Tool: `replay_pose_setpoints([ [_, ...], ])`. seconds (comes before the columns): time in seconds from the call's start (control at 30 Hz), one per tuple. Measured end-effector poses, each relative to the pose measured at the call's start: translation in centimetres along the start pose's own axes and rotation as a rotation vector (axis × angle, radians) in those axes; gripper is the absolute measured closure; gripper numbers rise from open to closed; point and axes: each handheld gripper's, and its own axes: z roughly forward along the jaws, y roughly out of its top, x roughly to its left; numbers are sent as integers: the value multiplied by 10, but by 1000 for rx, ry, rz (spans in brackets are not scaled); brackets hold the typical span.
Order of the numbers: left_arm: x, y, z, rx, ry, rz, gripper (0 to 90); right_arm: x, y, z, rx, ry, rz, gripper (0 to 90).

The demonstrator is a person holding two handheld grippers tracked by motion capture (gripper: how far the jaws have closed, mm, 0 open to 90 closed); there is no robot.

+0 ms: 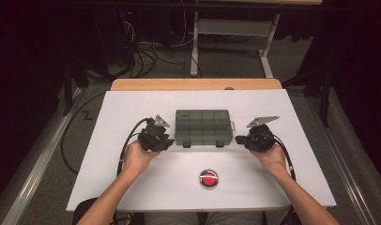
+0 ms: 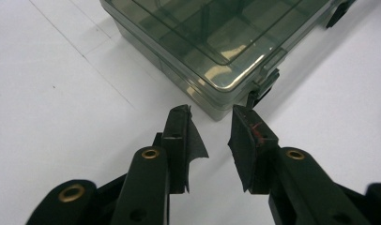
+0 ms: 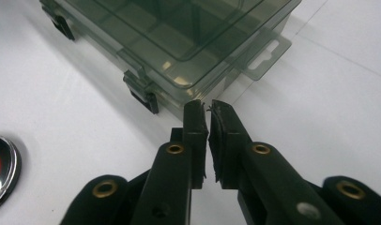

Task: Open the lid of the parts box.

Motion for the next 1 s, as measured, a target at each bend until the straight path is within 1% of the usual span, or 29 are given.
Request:
replay_pose_setpoints([
  [0.03,0,0,3,19,-2,2,706,2,1,2,17,2,-8,897],
  [0.1,0,0,6,34,-14,1,730,3,2,3,28,6,-11,900],
  [0.13,0,0,6,34,-14,1,749,3,2,3,28,6,-11,900],
  [0.17,0,1,7,41,-21,2,768,3,3,4,43,10,-23,900],
  [0.2,0,1,7,45,-23,4,768,3,3,4,43,10,-23,900],
  [0.23,0,2,9,49,-26,7,787,4,4,5,55,11,-19,900],
  [0.4,-1,3,11,55,-26,10,800,4,6,7,70,14,-27,900],
  [0.47,-2,4,13,62,-22,12,801,4,7,7,80,19,-18,900],
  [0.53,-1,4,14,63,-20,7,800,3,8,8,78,26,-15,900],
  [0.57,-1,4,14,62,-18,7,800,4,8,7,80,29,-5,900],
  [0.67,-2,4,13,52,-15,7,797,3,8,7,74,33,-3,900],
  [0.7,-2,5,12,39,-14,5,795,2,8,7,71,34,-3,900],
  [0.8,-2,6,12,36,-11,6,782,2,8,7,69,35,-1,900],
  [0.9,-3,7,12,33,-11,7,777,2,8,6,69,37,0,898],
  [1.0,-5,8,12,27,-11,13,767,3,9,5,58,37,-10,896],
])
